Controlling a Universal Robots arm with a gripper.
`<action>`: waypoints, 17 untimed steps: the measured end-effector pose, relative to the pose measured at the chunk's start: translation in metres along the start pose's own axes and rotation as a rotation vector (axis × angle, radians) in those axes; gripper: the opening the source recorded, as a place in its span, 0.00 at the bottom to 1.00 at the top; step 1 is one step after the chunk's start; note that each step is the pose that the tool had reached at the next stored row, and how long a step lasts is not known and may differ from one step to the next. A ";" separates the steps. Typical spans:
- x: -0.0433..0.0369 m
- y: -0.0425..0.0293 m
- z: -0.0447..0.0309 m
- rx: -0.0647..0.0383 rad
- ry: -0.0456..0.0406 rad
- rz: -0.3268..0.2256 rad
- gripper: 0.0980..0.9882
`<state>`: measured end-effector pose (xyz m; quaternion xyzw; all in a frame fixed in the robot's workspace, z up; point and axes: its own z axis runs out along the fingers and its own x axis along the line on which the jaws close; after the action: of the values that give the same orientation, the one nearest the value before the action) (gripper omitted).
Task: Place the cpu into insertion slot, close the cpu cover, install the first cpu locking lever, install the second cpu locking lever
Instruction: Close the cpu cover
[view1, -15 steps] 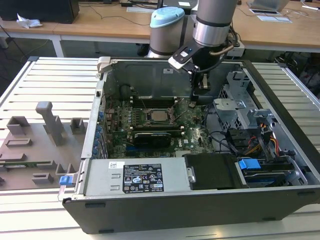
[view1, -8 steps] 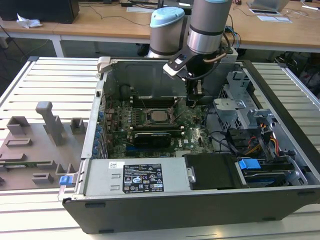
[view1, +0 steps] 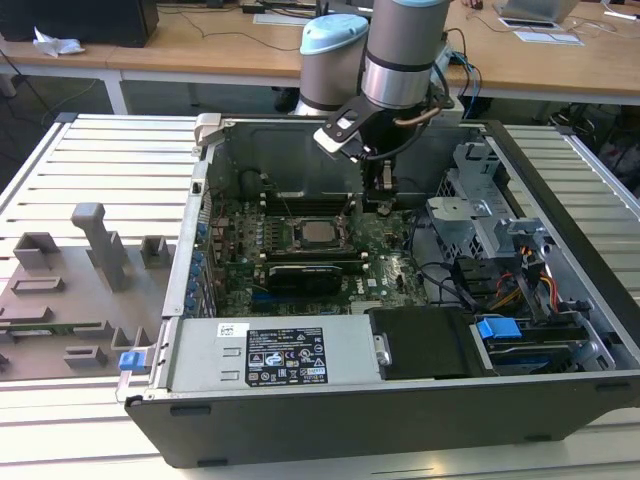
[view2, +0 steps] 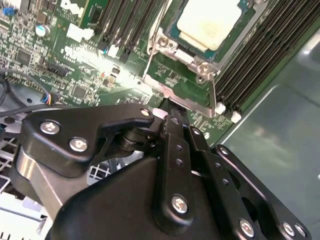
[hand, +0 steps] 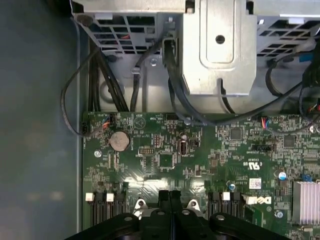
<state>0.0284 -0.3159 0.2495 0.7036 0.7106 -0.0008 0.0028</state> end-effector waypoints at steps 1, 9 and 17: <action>0.0000 -0.0017 0.0000 0.000 0.0000 0.000 0.01; 0.0002 -0.0148 0.0005 0.000 0.0001 0.000 0.01; 0.0003 -0.0278 0.0015 0.000 0.0000 0.000 0.01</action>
<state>0.0006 -0.3159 0.2480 0.7036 0.7106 -0.0008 0.0028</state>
